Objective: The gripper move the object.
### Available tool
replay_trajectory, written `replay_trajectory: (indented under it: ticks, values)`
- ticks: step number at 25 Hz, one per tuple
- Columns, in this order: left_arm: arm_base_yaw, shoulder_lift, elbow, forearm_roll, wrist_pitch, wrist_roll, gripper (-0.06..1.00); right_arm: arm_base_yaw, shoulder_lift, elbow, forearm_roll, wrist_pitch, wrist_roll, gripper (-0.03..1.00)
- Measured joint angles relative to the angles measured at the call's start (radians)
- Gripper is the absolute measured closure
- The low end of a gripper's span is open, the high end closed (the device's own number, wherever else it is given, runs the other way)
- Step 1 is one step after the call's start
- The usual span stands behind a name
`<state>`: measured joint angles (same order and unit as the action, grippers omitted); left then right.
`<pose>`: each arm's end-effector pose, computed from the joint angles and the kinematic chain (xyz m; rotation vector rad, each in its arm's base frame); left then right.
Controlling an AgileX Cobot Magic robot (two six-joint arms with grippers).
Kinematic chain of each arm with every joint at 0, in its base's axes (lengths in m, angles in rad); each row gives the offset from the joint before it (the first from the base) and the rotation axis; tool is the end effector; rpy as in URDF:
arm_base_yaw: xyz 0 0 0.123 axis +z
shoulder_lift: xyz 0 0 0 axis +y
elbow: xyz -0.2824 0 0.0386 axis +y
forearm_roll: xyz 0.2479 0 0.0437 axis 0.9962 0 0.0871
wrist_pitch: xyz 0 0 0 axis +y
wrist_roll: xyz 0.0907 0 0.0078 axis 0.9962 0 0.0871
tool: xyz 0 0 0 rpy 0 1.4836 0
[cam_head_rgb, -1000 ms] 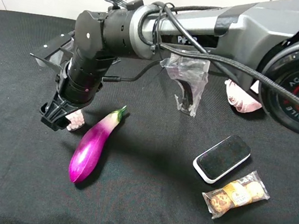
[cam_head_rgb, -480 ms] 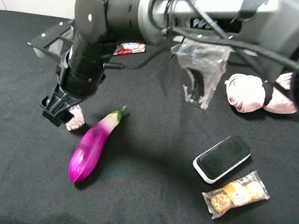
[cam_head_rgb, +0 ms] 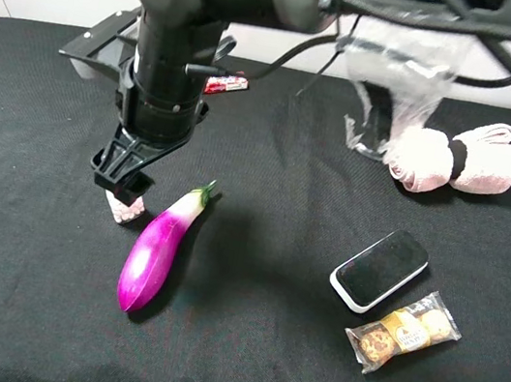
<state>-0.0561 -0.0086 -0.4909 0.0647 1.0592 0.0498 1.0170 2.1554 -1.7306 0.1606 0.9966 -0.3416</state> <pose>-0.0048 0.0054 0.2749 0.1052 2.0397 0.0735 0.2281 0.3921 0.1872 -1.7703 2.3597 0.3185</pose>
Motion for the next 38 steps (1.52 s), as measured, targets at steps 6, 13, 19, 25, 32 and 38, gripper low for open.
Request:
replay_trajectory:
  ticks: [6, 13, 19, 25, 32, 38]
  values:
    - [0.000, 0.000, 0.000, 0.000, 0.000, 0.000, -0.05, -0.008, -0.060, 0.000, -0.069, 0.115, 0.056, 0.31]
    - [0.000, 0.000, 0.000, 0.000, 0.000, 0.000, -0.05, -0.051, -0.129, 0.000, -0.080, 0.217, 0.082, 0.31]
    - [0.000, 0.000, 0.000, 0.000, 0.000, 0.000, -0.05, -0.069, -0.205, 0.005, -0.097, 0.225, 0.115, 0.31]
    - [0.000, 0.000, 0.000, 0.000, 0.000, 0.000, -0.05, -0.069, -0.294, 0.057, -0.130, 0.225, 0.139, 0.31]
    - [0.000, 0.000, 0.000, 0.000, 0.000, 0.000, -0.05, -0.070, -0.433, 0.172, -0.181, 0.226, 0.185, 0.31]
    - [0.000, 0.000, 0.000, 0.000, 0.000, 0.000, -0.05, -0.113, -0.576, 0.269, -0.202, 0.227, 0.208, 0.31]
